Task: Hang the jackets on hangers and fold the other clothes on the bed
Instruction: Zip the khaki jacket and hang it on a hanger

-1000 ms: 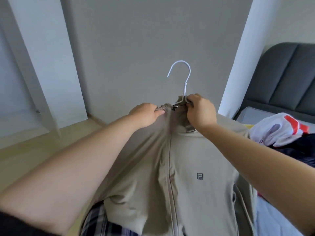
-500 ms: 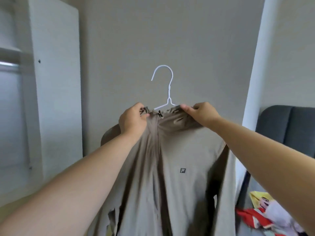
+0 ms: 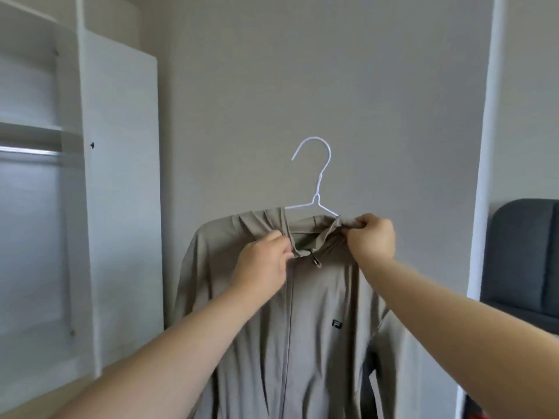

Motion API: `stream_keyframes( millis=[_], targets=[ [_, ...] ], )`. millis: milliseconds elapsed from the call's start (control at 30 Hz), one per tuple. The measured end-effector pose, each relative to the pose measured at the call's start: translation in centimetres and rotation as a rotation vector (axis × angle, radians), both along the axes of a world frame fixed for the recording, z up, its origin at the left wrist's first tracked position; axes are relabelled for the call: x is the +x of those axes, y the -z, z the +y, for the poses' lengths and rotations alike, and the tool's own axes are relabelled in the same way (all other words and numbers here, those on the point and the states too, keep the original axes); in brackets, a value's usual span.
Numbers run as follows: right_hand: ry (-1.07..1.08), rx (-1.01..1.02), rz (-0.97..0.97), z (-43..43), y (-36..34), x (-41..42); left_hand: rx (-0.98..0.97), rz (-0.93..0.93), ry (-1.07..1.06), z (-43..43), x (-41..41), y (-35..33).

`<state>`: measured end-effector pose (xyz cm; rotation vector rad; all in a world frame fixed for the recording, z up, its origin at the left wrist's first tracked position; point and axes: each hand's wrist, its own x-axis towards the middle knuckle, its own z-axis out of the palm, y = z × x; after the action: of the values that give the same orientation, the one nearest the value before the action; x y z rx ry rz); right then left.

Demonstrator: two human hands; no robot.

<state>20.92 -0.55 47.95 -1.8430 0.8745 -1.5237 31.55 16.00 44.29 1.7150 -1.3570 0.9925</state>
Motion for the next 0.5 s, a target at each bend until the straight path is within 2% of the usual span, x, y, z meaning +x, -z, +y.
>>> stream_keyframes(
  millis=[67, 133, 200, 233, 333, 367, 400, 500],
  targets=[
    [-0.015, -0.023, -0.075, 0.1, -0.1, 0.4, 0.175, 0.020, 0.076, -0.4, -0.7, 1.6],
    [-0.084, -0.028, 0.050, -0.2, 0.2, 0.4, 0.372, 0.064, 0.021, -0.6, -0.8, 2.9],
    [-0.140, 0.021, 0.186, -0.8, 0.9, 0.1, 0.428, 0.004, -0.113, -0.2, -0.4, 3.8],
    [-0.128, 0.034, 0.200, -1.1, 1.3, -0.2, 0.367, -0.053, -0.116, 0.2, -0.1, 3.9],
    [-0.082, -0.027, 0.182, -2.0, 2.4, -0.8, -0.010, -0.212, -0.085, 1.2, 1.1, 2.8],
    [-0.107, -0.037, 0.176, -2.1, 2.6, -1.0, -0.053, -0.176, -0.142, 1.4, 1.8, 2.2],
    [-0.144, -0.040, 0.165, -2.2, 2.9, -1.0, -0.008, -0.090, -0.224, 1.5, 2.4, 1.6],
    [-0.226, -0.044, 0.107, -1.8, 3.5, -1.0, 0.351, 0.224, -0.335, 1.1, 4.1, 0.0]
  ],
)
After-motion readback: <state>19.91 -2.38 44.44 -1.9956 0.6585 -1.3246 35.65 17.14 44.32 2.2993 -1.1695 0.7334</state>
